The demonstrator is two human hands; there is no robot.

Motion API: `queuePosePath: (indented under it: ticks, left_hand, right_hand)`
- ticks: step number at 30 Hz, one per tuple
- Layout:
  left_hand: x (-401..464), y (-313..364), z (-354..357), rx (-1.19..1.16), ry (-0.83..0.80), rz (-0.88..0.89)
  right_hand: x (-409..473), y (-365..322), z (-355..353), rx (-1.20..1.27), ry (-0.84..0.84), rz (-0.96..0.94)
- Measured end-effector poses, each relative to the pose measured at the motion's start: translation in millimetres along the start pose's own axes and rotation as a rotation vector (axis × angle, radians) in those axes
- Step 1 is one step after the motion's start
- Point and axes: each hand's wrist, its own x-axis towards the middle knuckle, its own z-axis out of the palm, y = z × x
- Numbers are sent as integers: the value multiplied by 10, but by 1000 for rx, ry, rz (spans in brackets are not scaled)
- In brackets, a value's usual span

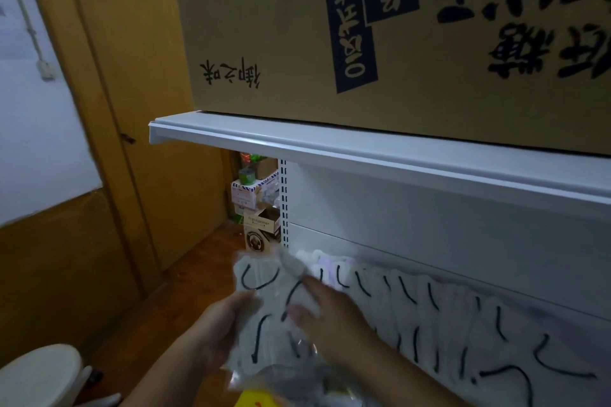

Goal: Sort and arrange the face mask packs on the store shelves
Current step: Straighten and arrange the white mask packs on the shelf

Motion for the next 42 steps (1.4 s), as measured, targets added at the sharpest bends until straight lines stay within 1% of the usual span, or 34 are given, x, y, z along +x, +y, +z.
queuePosePath:
  ticks: [2, 4, 7, 9, 11, 14, 16, 17, 19, 21, 24, 27, 30, 34, 36, 38, 40, 42]
  left_hand:
    - [6, 27, 142, -56, -106, 37]
    - [-8, 61, 282, -34, -170, 49]
    - [1, 58, 428, 3, -173, 49]
    - [55, 41, 498, 13, -163, 43]
    - [116, 33, 583, -7, -159, 43]
    - [204, 29, 785, -49, -175, 12]
    - [264, 15, 977, -67, -211, -7]
    - [297, -2, 1087, -73, -233, -15]
    - [345, -53, 1324, -70, -276, -24]
    - [370, -138, 1568, -51, -340, -45]
    - [353, -280, 1864, 12, -410, -110]
    - [304, -383, 2101, 53, -437, -158]
    - [231, -415, 2369, 60, -452, -164]
    - [46, -534, 2820, 63, -427, -104]
    - [-77, -674, 3078, 71, -457, -84]
    - [-218, -860, 3391, 90, -487, -79]
    - [-413, -1088, 3779, 118, -521, -102]
    - [-627, -1337, 4186, 113, -559, -116]
  right_hand:
    - [-21, -17, 163, -102, -154, -45]
    - [-22, 17, 227, -174, -190, -55]
    - [-33, 89, 197, -174, -132, -48]
    - [-75, 158, 161, -140, -22, -21]
    - [-155, 234, 108, -26, 120, 88]
    - [-328, 290, 0, 367, 276, 334]
    - [-444, 334, -93, 529, 409, 453]
    - [-507, 356, -159, 577, 448, 514]
    - [-656, 406, -288, 680, 467, 603]
    - [-826, 442, -389, 793, 484, 621]
    - [-1071, 511, -488, 762, 596, 638]
    - [-1290, 583, -605, 766, 642, 646]
    - [-1520, 663, -745, 732, 690, 656]
    - [-1893, 855, -942, 645, 697, 651]
    - [-2116, 968, -1054, 590, 676, 674]
    - [-2433, 1110, -1169, 602, 673, 687]
    - [-2852, 1301, -1314, 679, 730, 697]
    - [-3301, 1471, -1528, 667, 836, 722]
